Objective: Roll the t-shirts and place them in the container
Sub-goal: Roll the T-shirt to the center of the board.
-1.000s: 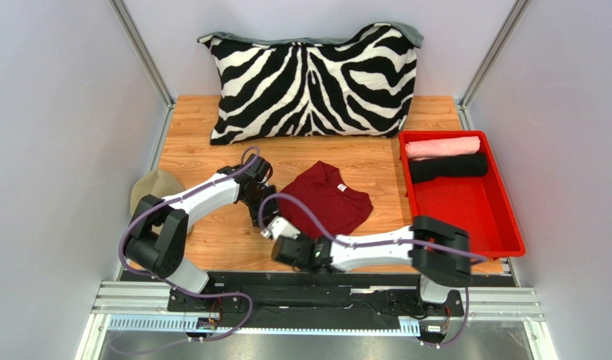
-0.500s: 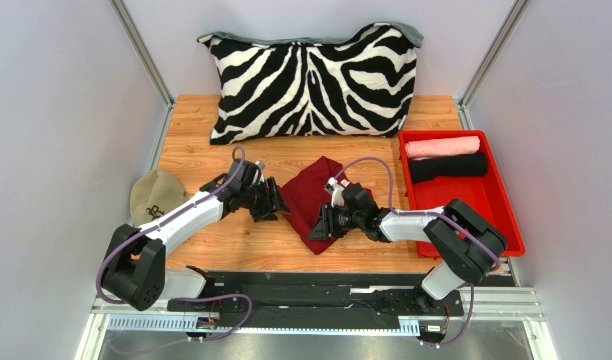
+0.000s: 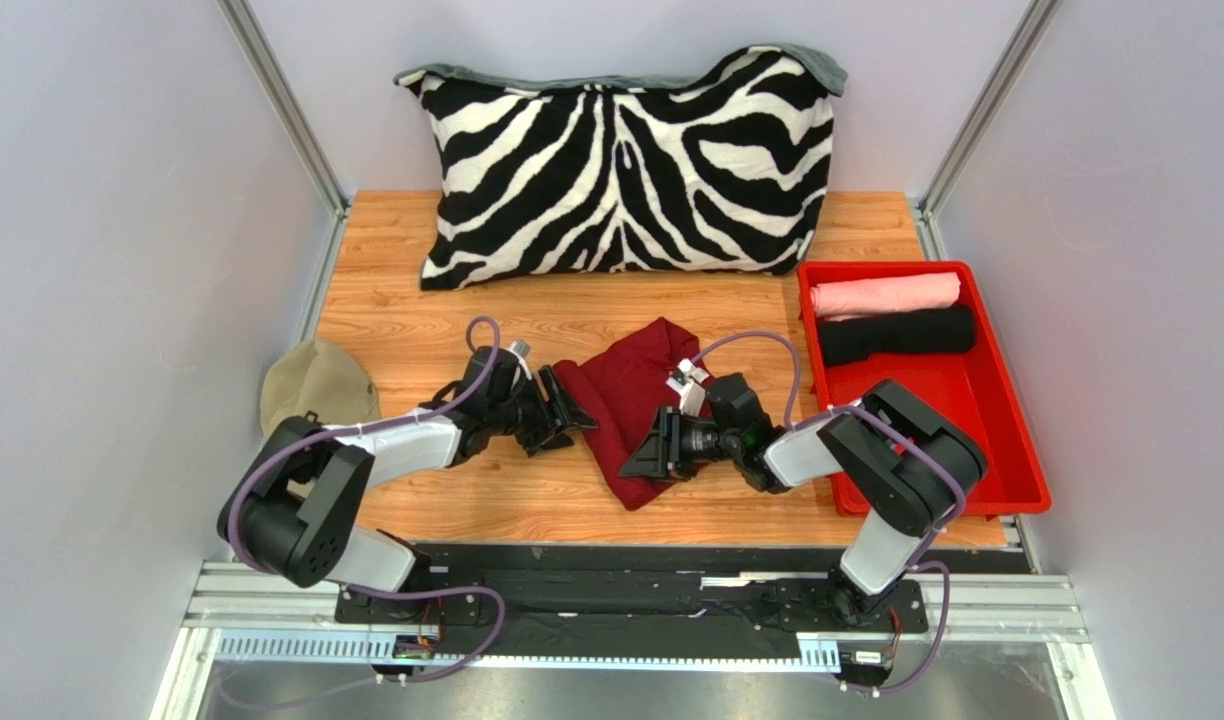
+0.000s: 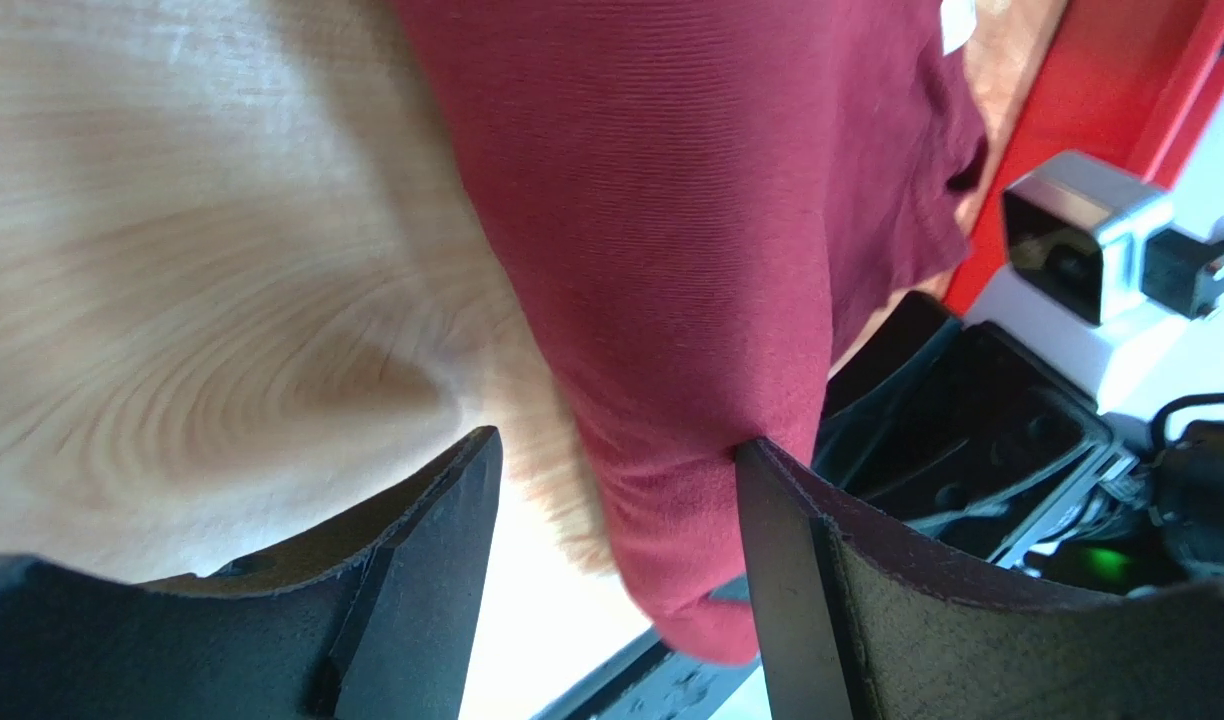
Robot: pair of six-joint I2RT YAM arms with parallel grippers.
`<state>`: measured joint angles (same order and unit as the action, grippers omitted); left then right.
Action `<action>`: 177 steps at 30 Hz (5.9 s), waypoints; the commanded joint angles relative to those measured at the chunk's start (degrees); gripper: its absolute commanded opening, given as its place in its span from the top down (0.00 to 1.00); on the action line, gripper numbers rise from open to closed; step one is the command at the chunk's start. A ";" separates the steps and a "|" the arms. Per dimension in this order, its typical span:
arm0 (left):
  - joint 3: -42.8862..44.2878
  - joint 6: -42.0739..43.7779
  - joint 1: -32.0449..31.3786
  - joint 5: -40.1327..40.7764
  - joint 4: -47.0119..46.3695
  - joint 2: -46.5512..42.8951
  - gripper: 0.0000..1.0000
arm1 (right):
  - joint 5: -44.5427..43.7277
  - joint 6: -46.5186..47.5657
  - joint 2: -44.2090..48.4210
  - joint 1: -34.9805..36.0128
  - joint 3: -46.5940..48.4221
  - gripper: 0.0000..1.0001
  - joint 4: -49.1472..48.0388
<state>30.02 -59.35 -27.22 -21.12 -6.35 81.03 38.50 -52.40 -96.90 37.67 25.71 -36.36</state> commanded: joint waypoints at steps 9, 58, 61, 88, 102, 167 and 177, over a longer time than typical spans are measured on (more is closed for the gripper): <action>-6.11 -4.37 -0.55 2.66 -21.86 -0.51 0.36 | 1.58 -1.56 -1.80 -1.02 -1.19 0.62 -1.26; 26.67 11.54 -5.03 14.27 53.54 10.63 0.87 | -76.19 31.30 4.81 44.67 36.85 0.26 66.67; 26.84 11.98 -5.03 13.83 53.99 11.33 0.87 | -80.77 32.53 -2.73 48.98 42.56 0.25 70.01; 25.18 19.89 -0.55 4.69 44.69 -1.13 0.37 | -29.39 22.98 16.12 24.14 9.28 0.44 29.28; -3.47 -2.08 -3.18 3.54 -4.17 -9.67 0.27 | -0.10 3.10 2.87 5.05 -1.10 0.47 0.16; 24.03 -0.77 -9.78 16.73 55.92 4.04 0.78 | -65.14 21.64 -0.31 46.88 37.66 0.52 63.96; 23.59 0.64 -9.78 15.94 53.46 4.57 0.78 | -60.56 16.98 17.18 33.18 25.53 0.16 62.37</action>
<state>52.16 -60.01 -36.77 -4.43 47.99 85.17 -22.85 -32.47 -85.54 76.88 54.06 27.11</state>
